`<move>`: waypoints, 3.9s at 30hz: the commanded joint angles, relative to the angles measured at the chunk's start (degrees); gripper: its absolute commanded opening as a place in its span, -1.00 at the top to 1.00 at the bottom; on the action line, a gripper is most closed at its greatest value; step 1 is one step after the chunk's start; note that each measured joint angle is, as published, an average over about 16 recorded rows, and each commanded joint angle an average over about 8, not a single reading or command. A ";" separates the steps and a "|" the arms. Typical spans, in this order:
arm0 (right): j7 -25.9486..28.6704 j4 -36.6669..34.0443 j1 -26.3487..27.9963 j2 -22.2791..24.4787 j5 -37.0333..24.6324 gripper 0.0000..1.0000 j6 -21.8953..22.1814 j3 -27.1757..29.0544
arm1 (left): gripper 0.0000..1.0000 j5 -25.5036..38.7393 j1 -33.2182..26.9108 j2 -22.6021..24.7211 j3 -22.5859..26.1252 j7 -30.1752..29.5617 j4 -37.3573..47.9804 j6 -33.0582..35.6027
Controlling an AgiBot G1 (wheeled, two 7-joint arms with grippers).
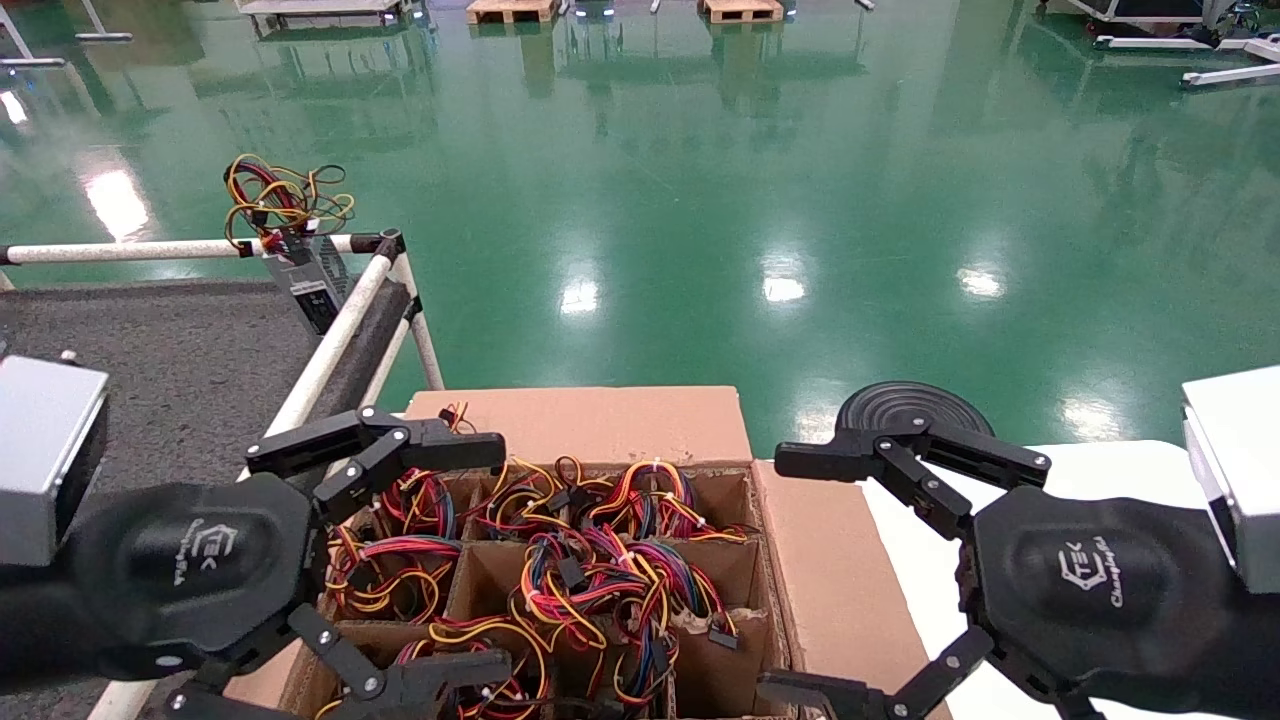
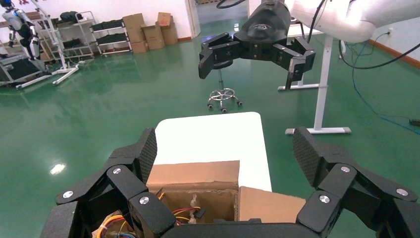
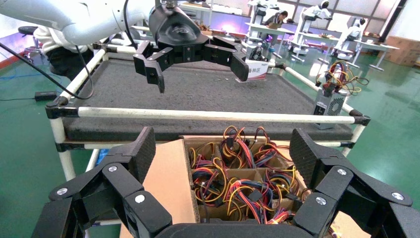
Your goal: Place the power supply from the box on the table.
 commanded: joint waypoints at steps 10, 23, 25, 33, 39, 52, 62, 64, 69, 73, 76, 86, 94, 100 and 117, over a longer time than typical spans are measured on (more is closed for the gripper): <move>0.00 0.00 0.00 0.00 0.00 -1.00 0.00 0.00 | -1.00 0.00 0.00 0.00 0.00 0.00 0.00 0.00; 0.00 0.00 0.00 0.00 0.00 -1.00 0.00 0.00 | -1.00 0.00 0.00 0.00 0.00 0.00 0.00 0.00; 0.00 0.00 0.00 0.00 0.00 -1.00 0.00 0.00 | -1.00 0.00 0.00 0.00 0.00 0.00 0.00 0.00; 0.00 0.00 0.00 0.00 0.00 0.05 0.00 0.00 | -1.00 0.00 0.00 0.00 0.00 0.00 0.00 0.00; 0.00 0.00 0.00 0.00 0.00 1.00 0.00 0.00 | -1.00 0.00 0.00 0.00 0.00 0.00 0.00 0.00; 0.00 0.00 0.00 0.00 0.00 1.00 0.00 0.00 | -1.00 0.01 0.01 -0.01 0.00 0.00 0.02 0.00; 0.00 0.00 0.00 0.00 0.00 1.00 0.00 0.00 | -1.00 0.45 0.19 -0.35 0.23 -0.15 0.55 -0.19; 0.00 0.00 0.00 0.00 0.00 1.00 0.00 0.00 | -1.00 0.75 0.08 -0.39 0.43 -0.22 0.80 -0.23; 0.00 0.00 0.00 0.00 0.00 1.00 0.00 0.00 | -1.00 2.31 -1.21 -0.17 1.69 -0.51 1.94 -0.20; 0.00 0.00 0.00 0.00 0.00 1.00 0.00 0.00 | -1.00 4.39 -3.44 0.29 3.58 -0.62 3.59 0.00; 0.00 0.00 0.00 0.00 0.00 1.00 0.00 0.00 | -1.00 6.24 -5.63 0.76 5.39 -0.41 5.35 0.23; 0.00 0.00 0.00 0.00 0.00 1.00 0.00 0.00 | -1.00 12.25 -13.90 2.79 12.53 2.01 13.86 1.20; 0.00 0.00 0.00 0.00 0.00 1.00 0.00 0.00 | -1.00 14.56 -19.73 4.75 18.65 4.47 20.52 1.97; 0.00 0.00 0.00 0.00 0.00 1.00 0.00 0.00 | -1.00 14.41 -22.33 5.79 22.41 5.97 23.56 2.45; 0.00 0.00 0.00 0.00 0.00 1.00 0.00 0.00 | -1.00 13.88 -28.50 5.22 33.76 9.32 26.36 3.76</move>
